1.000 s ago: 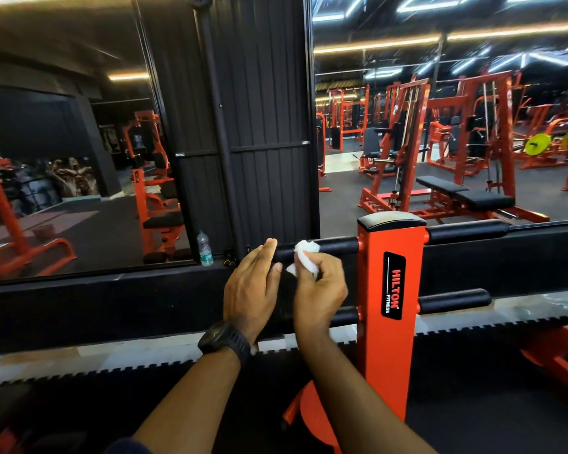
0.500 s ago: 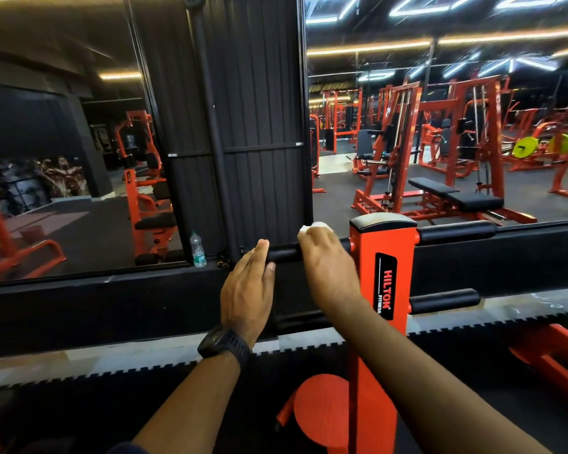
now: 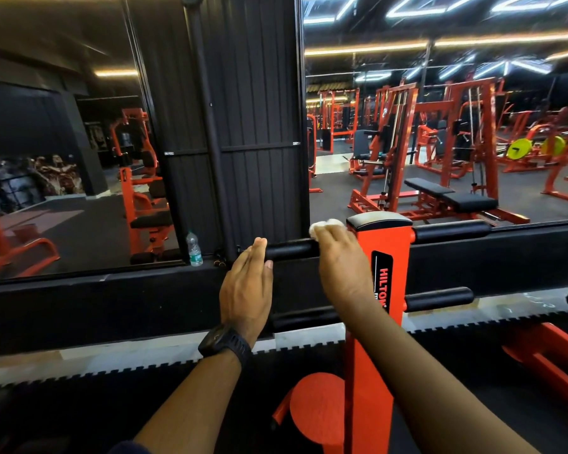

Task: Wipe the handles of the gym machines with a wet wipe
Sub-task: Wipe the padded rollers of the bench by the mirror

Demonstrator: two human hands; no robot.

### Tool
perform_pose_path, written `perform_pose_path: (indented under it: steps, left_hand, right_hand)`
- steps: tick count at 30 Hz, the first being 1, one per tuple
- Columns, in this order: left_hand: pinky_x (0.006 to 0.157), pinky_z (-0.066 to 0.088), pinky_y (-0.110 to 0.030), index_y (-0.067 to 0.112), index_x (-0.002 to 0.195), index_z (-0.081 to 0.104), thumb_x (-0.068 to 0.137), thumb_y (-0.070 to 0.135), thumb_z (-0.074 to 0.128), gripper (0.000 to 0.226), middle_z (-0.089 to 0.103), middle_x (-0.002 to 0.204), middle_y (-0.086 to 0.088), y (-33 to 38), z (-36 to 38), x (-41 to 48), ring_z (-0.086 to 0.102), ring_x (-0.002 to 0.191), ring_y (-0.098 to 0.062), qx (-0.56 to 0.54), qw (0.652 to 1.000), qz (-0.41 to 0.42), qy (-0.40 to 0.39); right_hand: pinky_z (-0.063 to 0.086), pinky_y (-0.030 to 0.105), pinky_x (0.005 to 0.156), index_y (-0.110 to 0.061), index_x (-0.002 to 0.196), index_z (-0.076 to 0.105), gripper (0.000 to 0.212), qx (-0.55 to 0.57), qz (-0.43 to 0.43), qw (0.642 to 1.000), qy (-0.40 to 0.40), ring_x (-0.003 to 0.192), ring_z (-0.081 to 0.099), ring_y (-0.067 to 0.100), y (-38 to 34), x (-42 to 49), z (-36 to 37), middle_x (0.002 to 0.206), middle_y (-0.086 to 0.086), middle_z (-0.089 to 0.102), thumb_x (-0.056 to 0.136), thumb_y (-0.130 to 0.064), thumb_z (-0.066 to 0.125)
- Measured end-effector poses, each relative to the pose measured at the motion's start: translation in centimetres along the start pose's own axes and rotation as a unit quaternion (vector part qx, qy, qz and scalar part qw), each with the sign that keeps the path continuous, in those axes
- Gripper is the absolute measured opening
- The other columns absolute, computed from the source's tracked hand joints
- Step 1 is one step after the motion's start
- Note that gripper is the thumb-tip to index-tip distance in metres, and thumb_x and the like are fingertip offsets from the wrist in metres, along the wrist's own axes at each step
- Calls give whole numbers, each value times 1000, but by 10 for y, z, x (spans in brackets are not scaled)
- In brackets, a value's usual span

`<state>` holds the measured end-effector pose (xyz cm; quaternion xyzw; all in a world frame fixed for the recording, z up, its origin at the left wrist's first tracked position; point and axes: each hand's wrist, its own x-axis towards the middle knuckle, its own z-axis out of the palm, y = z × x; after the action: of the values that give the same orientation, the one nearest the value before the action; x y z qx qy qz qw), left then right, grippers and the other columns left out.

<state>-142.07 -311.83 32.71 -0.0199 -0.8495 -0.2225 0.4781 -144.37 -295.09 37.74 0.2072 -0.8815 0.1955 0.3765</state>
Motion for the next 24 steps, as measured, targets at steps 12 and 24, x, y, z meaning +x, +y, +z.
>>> perform_pose_path:
  steps: [12,24]
  left_hand:
    - [94,56,-48,10,143,51,100,22,53,44,62,136,-10,-3,-1,1,59,126,-27,-1,1000,16,6]
    - [95,56,-43,12,144,50,101,27,46,46,62,136,-8,-3,-2,0,59,125,-24,-6,1000,14,0]
  right_hand:
    - [54,36,83,-3,135,52,79,-36,66,997,30,113,50,36,2,-15,3,125,19,55,62,17,76]
    - [31,30,109,-5,144,48,76,29,85,994,57,135,48,36,2,-13,11,148,16,49,75,23,64]
